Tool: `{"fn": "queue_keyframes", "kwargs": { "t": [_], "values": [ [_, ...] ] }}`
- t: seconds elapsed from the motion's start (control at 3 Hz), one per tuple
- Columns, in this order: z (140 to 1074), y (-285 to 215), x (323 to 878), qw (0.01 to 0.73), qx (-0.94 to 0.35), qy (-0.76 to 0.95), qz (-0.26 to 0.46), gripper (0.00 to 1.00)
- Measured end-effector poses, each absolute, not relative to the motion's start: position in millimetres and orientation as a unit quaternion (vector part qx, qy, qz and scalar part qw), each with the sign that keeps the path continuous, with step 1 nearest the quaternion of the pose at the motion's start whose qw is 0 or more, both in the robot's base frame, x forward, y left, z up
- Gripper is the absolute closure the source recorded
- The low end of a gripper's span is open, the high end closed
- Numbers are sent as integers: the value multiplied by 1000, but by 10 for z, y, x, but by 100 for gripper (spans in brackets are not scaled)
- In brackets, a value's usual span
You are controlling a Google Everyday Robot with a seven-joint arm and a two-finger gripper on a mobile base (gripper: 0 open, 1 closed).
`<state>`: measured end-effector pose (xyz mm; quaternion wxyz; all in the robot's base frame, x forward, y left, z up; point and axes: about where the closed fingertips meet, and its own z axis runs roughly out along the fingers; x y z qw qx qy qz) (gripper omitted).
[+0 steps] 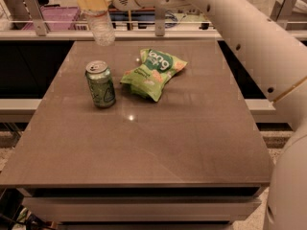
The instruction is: Pick water bottle
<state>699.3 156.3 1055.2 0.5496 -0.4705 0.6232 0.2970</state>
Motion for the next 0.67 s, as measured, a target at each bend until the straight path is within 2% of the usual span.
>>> {"fn": "queue_keyframes", "kwargs": {
  "t": [0.67],
  "values": [
    [10834, 1399, 6849, 566, -504, 588, 283, 100]
  ]
}}
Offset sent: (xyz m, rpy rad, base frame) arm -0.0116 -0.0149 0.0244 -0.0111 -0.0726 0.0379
